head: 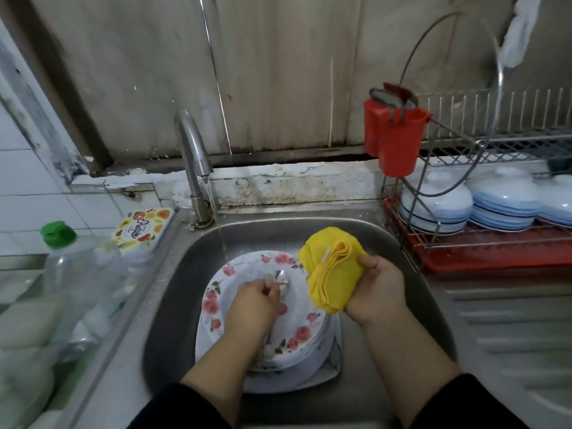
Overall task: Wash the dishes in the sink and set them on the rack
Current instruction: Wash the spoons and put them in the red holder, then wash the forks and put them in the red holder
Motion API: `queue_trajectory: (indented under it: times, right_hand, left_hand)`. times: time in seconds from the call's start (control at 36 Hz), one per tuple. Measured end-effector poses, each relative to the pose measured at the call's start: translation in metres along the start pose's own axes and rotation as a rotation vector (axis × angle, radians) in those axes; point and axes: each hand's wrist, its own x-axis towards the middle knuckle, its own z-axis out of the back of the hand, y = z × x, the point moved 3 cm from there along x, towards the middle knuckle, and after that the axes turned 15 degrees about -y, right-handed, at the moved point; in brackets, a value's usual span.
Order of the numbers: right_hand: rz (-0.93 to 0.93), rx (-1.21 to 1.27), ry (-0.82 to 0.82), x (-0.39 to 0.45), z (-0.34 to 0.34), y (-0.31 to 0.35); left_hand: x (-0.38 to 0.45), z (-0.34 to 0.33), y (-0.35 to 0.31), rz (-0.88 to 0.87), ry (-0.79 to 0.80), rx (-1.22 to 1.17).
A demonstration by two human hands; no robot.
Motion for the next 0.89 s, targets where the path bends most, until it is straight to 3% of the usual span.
queue_trajectory:
  times: [0.25, 0.36, 0.67, 0.89]
  right_hand:
    - [-0.028, -0.004, 0.180, 0.017, 0.000, -0.008]
    - [-0.069, 0.066, 0.224, 0.019, 0.001, -0.011]
    - [-0.086, 0.128, 0.271, 0.022, 0.003, -0.013]
    - [-0.115, 0.233, 0.309, 0.018, 0.004, -0.012]
  left_hand:
    - [0.004, -0.022, 0.021, -0.038, 0.192, 0.600]
    - [0.003, -0.026, 0.021, -0.072, 0.228, 0.690]
    - [0.004, -0.019, 0.021, 0.056, 0.160, 0.476]
    - [0.000, -0.006, 0.007, -0.012, -0.008, 0.159]
